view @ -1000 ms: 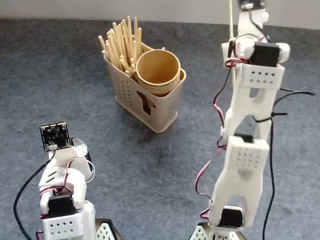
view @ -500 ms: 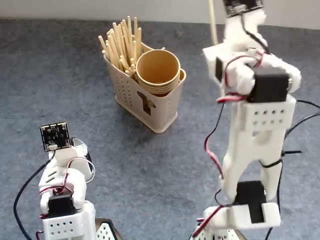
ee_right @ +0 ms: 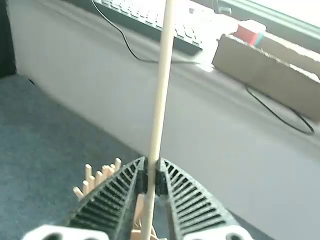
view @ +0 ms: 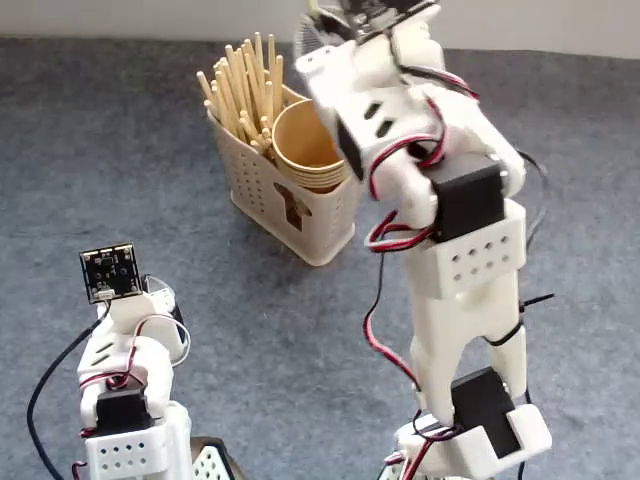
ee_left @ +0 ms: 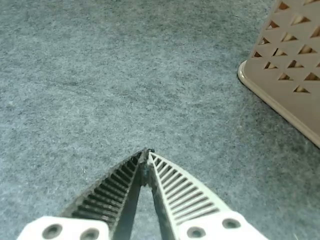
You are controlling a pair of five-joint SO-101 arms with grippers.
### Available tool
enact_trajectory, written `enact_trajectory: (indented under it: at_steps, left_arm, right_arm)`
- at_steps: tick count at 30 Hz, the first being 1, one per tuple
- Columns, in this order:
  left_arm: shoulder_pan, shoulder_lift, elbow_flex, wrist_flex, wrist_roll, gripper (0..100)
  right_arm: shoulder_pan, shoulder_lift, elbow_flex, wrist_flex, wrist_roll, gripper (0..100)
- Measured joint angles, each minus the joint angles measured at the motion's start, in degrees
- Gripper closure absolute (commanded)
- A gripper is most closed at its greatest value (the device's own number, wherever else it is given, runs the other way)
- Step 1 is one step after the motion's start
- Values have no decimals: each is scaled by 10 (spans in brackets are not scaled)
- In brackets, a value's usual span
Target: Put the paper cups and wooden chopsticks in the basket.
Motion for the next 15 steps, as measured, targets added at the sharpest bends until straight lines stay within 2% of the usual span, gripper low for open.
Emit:
enact_trajectory:
  at_steps: [6, 15]
  left_arm:
    - [0, 0, 0, 0, 0, 994]
    - [0, 0, 0, 0, 0, 994]
  right_arm:
    - [-55, 2, 23, -99, 0, 994]
    - [-62, 105, 110, -310, 0, 994]
